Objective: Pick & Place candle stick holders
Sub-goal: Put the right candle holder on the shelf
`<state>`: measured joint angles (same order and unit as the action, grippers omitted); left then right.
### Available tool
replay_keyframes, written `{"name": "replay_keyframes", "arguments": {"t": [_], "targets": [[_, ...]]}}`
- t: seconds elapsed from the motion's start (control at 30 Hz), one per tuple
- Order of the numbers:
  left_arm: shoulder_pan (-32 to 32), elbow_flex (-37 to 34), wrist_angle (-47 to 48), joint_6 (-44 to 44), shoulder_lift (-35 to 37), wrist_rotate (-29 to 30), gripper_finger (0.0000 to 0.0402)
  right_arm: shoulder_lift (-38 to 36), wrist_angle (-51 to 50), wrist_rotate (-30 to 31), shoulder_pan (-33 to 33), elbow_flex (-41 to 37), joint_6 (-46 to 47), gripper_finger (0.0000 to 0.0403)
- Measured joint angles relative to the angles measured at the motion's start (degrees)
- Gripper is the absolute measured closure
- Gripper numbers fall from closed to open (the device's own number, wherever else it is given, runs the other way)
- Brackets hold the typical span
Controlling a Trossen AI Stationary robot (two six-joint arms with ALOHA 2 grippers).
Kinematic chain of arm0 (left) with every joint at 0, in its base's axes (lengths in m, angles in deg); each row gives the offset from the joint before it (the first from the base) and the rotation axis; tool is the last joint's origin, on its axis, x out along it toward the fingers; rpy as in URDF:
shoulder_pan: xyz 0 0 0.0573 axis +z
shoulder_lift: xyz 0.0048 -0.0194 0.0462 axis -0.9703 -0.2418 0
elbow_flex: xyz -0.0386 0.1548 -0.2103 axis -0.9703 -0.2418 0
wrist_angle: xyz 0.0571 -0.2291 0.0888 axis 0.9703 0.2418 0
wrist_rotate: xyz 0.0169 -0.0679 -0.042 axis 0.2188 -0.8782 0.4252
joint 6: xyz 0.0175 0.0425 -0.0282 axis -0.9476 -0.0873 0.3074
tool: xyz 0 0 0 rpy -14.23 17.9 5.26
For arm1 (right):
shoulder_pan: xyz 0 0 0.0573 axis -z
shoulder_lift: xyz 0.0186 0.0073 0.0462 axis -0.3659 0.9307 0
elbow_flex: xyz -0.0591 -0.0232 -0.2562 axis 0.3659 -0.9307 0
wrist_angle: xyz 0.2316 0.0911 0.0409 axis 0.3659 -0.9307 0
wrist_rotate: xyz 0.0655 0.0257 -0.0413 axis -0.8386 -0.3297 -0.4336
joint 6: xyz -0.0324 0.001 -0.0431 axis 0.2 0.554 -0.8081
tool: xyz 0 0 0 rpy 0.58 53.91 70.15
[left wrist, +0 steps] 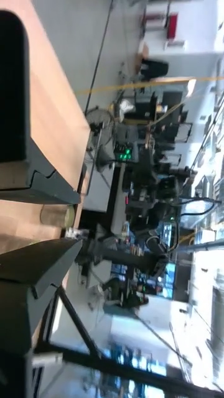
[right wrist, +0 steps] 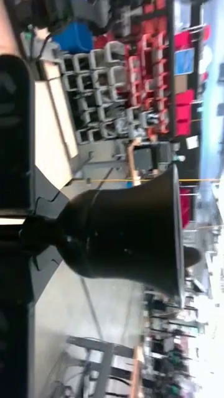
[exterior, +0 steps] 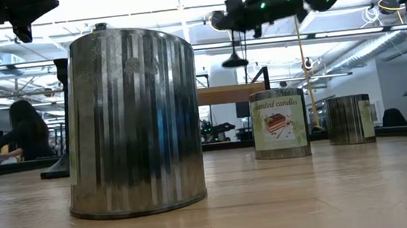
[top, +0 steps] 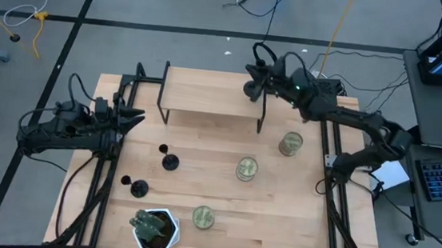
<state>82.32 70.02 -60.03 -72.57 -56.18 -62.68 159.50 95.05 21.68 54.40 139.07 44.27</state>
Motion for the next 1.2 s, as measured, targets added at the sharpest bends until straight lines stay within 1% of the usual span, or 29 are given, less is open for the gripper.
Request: {"name": "replay_keyframes", "arguments": {"t": [0.2,0.37,0.5,0.63,0.77,1.0,1.2], "targets": [[0.0,0.0,0.09,-0.95,0.0,1.59,0.0298,4.81,0.55,-0.05,3.2,1.59,0.5,0.0398],[0.0,0.0,0.03,-1.6,0.0,1.71,0.0298,6.18,1.27,0.21,5.04,1.59,0.66,0.0399],[0.0,0.0,0.23,-1.37,0.0,3.34,0.0298,7.12,1.07,0.0,6.48,1.59,0.53,0.0399],[0.0,0.0,0.22,-2.06,0.0,3.33,0.0298,9.2,1.62,0.11,7.02,1.57,0.31,0.0398],[0.0,0.0,0.22,-2.2,0.0,3.26,0.0298,11.31,4.41,-0.02,7.19,1.6,0.34,0.0398],[0.0,0.0,0.55,-2.12,0.0,3.11,0.0298,11.34,4.47,-0.07,7.58,1.61,2.48,0.0394],[0.0,0.0,2.1,-3.31,0.0,3.12,0.0298,11.15,3.56,-0.02,7.6,1.54,2.63,0.0372]]}}
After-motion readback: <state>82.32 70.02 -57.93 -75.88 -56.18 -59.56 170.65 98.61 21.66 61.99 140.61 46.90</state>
